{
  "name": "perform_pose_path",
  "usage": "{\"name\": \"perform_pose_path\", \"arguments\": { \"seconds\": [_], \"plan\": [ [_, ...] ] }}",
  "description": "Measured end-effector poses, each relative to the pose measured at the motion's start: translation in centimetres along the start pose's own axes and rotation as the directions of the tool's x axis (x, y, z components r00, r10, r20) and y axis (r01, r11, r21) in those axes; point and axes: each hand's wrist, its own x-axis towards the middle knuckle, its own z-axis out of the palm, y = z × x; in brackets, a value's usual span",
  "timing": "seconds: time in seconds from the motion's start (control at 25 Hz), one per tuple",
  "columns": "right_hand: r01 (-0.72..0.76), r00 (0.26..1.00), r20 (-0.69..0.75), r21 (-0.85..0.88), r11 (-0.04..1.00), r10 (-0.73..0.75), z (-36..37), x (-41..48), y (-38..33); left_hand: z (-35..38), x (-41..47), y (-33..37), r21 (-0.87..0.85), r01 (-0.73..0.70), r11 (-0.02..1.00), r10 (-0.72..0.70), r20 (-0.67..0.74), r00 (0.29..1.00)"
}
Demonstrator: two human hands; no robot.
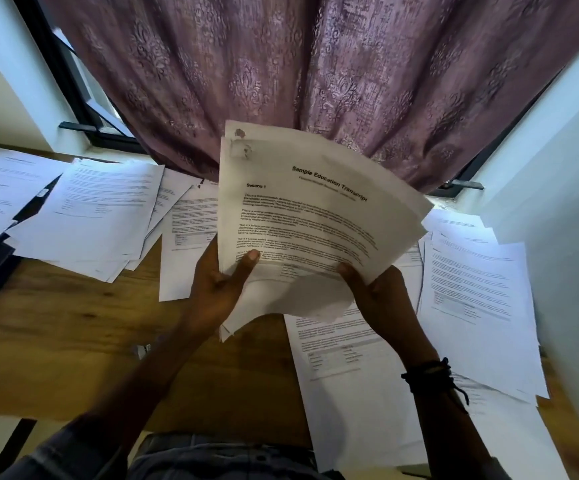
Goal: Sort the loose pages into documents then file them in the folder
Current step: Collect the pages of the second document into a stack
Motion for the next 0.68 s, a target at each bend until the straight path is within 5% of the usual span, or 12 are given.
{"name": "perform_pose_path", "arguments": {
  "seconds": [0.52,0.68],
  "plan": [
    [-0.032,0.999,-0.016,0.073,0.997,0.034,1.8,-1.2,4.5,0.2,-0.6,-2.6,-0.002,0.084,0.996,-0.083,0.129,0.988],
    [-0.116,0.985,0.139,0.082,0.99,0.104,-1.2,-1.0,4.1,-0.1,0.0,-2.3,0.007,0.142,0.99,-0.139,0.259,0.956]
  ]
}}
